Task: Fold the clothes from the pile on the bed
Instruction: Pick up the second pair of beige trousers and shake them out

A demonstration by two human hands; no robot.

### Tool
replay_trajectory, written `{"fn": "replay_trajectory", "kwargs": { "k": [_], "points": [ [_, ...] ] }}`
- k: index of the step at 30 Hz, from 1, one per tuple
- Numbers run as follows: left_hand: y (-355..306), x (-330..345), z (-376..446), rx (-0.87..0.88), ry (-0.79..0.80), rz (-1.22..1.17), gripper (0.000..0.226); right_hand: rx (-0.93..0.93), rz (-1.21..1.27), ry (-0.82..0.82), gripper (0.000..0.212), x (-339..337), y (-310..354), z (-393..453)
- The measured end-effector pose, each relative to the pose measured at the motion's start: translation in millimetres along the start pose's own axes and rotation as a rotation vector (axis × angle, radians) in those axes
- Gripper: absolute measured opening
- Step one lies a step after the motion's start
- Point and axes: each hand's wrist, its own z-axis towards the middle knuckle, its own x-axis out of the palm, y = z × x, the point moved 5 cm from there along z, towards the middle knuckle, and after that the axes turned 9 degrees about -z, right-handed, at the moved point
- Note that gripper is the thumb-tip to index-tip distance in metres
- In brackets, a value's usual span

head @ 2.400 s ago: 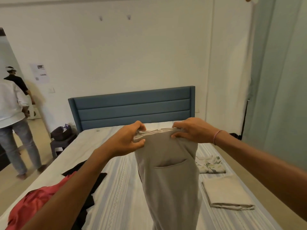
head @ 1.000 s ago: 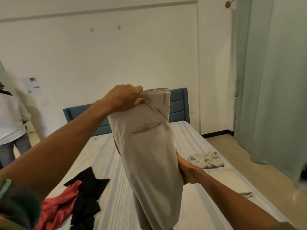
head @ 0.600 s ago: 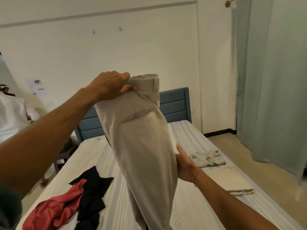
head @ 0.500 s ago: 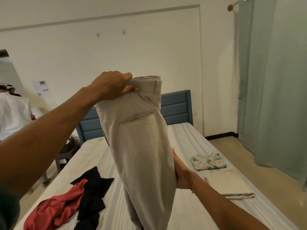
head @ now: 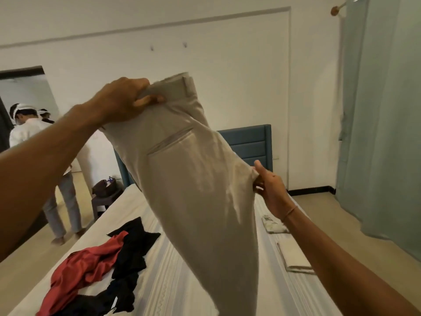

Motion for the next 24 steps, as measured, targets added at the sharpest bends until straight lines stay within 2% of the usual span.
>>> {"fn": "replay_trajectory", "kwargs": {
  "k": [3, 6, 8, 12, 18, 24],
  "points": [
    [0, -16, -4, -0.041, -0.068, -0.115, 0.069, -0.125, 0.01, -0.046, 0.052, -20, 33, -6],
    [-12, -26, -2, -0.088, -0.106, -0.183, 0.07, -0.154, 0.008, 0.015, 0.041, -33, 55, -8],
    [-16, -27, -2, -0.11, -0.105, -0.214, 0.067, -0.18, -0.005, -0.03, 0.034, -44, 67, -7],
    [-22, -9, -4, -0.2, -0.045, -0.31, 0.053, -0.214, -0.124, -0.107, 0.033, -66, 84, -3],
    [-25, 47, -21, -0.336, 0.147, -0.527, 0.032, -0.063, -0.246, -0.109, 0.03, -88, 69, -1],
    [-33, 106, -34, -0.501, 0.205, -0.342, 0.037, -0.04, -0.423, -0.142, 0.033, -99, 41, -7]
  ]
}}
